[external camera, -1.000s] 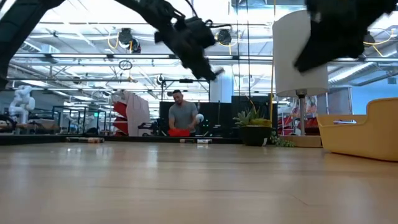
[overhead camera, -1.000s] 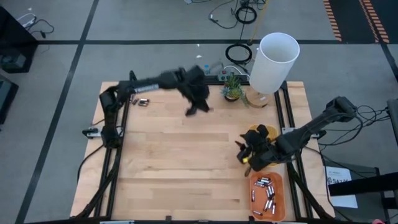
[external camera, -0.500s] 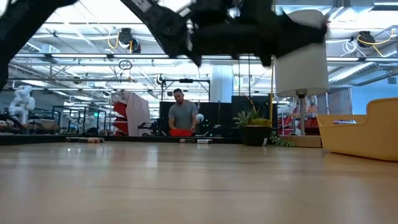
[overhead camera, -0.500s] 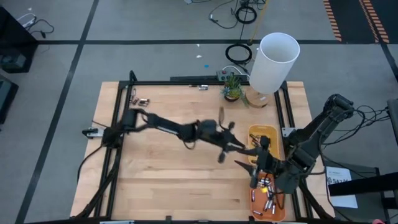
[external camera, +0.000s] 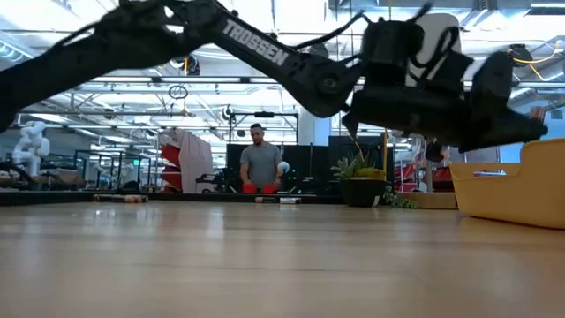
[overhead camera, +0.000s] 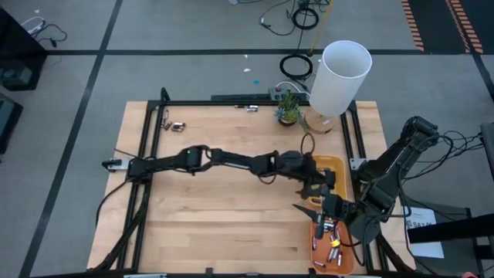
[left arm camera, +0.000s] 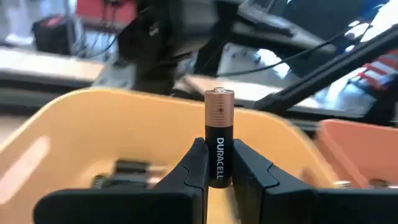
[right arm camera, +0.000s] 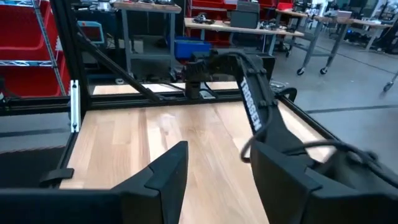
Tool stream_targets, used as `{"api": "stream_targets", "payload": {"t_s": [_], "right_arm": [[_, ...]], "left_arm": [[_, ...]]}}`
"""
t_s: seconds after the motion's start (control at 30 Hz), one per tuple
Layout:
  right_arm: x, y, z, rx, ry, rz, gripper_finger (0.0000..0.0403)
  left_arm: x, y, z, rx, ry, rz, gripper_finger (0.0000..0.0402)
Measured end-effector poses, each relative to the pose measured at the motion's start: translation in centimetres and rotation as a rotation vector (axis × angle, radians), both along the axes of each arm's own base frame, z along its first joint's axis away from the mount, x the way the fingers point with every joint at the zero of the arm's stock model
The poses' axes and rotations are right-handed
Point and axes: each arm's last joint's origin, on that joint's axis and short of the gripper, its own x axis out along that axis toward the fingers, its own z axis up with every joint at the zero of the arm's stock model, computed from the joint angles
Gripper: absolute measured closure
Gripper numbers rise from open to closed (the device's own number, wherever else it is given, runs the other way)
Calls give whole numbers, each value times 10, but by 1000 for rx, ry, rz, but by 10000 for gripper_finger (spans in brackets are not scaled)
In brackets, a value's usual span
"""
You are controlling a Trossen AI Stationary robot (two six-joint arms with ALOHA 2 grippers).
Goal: Sort batteries
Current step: Put the brown battery into the yellow bin
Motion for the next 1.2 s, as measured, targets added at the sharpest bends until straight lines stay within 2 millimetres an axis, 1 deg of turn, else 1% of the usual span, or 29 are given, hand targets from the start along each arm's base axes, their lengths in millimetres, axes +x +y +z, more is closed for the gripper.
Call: {"api": "stream_targets", "payload": {"t_s": [0.07,0.17,0.2,0.27,0.33,0.43,0.5,0.57,0.6,0.7,0.77,0.93,1.03,1.1,1.2], "right_arm": [[0,0,0,-14,4,3,236],[0,0,0,-33,10,7,236],[0,0,0,-37,11,8,236],[0,0,0,-39,12,8,236],[0,0,0,-44,14,10,236],[0,0,0,-56,17,13,236],[0,0,0,-56,17,13,236],[0,0,0,-55,19,17,236],[0,0,0,-54,20,21,236],[-1,1,0,-52,19,25,236],[-2,2,0,-51,19,31,236],[-4,4,0,-51,19,40,236],[-4,4,0,-47,17,39,236],[-4,4,0,-32,13,36,236],[-4,4,0,-14,8,32,236]], "left_arm": [[4,4,-3,-14,58,15,354],[5,8,-13,-71,136,33,354],[5,8,-14,-72,143,34,346],[5,8,-11,-61,127,30,310],[5,9,-8,-44,114,26,265],[5,8,-9,-49,136,27,212],[3,10,-7,-48,172,30,190],[0,14,3,-44,192,30,178],[-2,18,12,-43,208,24,176],[-14,30,37,26,290,-24,174],[-27,36,54,102,382,-50,173],[-59,48,83,237,576,-86,172],[-78,58,97,334,696,-67,172],[-92,66,102,404,793,-62,172],[-115,77,102,428,996,-85,172]]}}
